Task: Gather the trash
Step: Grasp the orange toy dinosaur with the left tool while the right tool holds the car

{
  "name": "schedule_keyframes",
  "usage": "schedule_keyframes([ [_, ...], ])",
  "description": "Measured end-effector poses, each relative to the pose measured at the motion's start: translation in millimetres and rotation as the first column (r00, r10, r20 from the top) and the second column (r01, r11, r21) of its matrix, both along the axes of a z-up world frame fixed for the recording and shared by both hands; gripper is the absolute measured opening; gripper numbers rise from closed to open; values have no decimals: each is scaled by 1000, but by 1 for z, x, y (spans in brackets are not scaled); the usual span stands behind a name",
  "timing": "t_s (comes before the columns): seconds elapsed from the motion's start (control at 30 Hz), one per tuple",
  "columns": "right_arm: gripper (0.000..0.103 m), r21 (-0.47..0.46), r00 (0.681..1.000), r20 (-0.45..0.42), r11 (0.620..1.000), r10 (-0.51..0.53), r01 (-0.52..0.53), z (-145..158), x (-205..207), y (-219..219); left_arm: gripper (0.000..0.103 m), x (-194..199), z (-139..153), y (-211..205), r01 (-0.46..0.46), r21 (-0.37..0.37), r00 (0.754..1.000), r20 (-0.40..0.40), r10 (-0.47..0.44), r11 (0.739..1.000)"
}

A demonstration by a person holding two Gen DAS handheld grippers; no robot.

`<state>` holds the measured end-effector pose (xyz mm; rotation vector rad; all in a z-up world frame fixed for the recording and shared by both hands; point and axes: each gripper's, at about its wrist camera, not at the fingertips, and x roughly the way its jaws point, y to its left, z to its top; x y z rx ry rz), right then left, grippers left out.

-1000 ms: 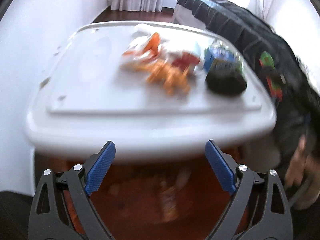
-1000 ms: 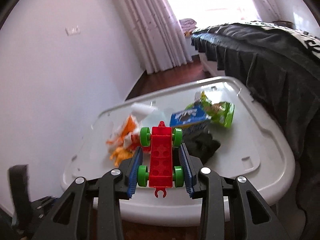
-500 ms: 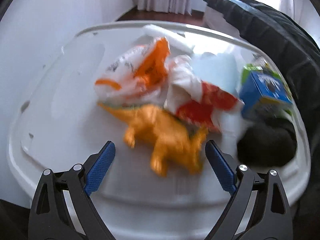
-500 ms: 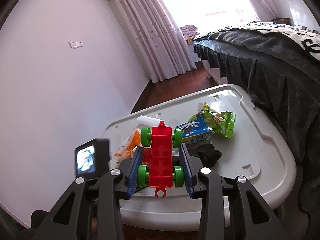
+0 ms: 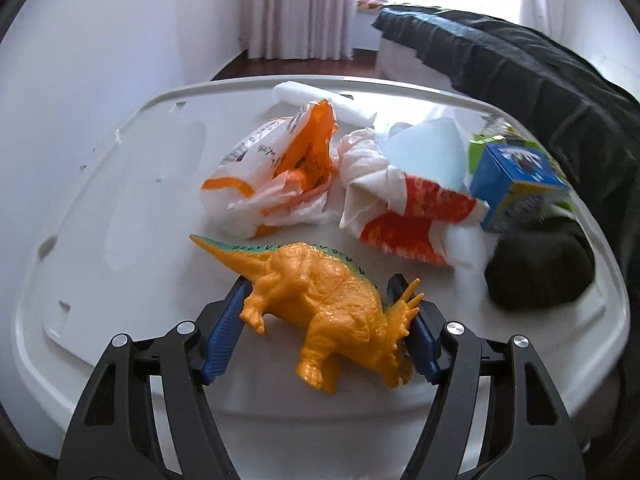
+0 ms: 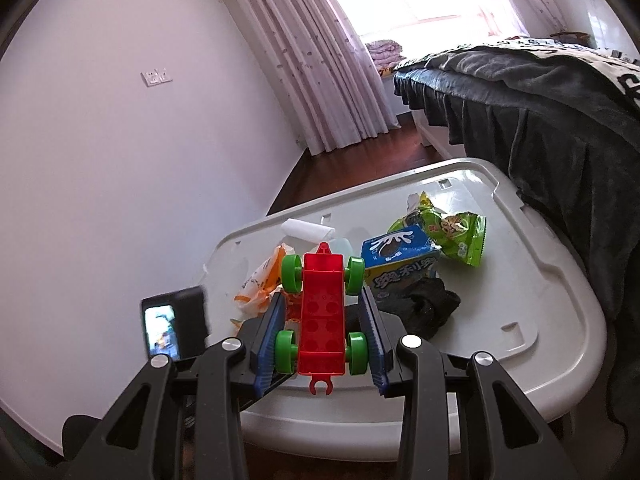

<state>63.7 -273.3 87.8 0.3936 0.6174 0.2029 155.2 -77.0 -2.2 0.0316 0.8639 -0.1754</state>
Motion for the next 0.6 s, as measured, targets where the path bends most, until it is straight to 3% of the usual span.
schedule_keyframes([
  [0.13, 37, -11, 1000, -15, 1000, 12, -12, -2, 2, 4, 68, -20, 2, 22, 48, 3, 999, 2, -48, 999],
  [0.3, 37, -27, 999, -23, 999, 23, -23, -5, 5, 12, 68, -28, 8, 46, 36, -4, 999, 8, -36, 999],
  [0.43, 37, -46, 999, -39, 998, 31, -32, -9, 8, 20, 68, -33, 13, 45, 43, 28, 998, 38, -44, 999],
  [0.6, 37, -64, 998, -49, 997, 30, -33, -12, 9, 24, 68, -40, 9, 39, 51, 61, 998, 17, -53, 997],
])
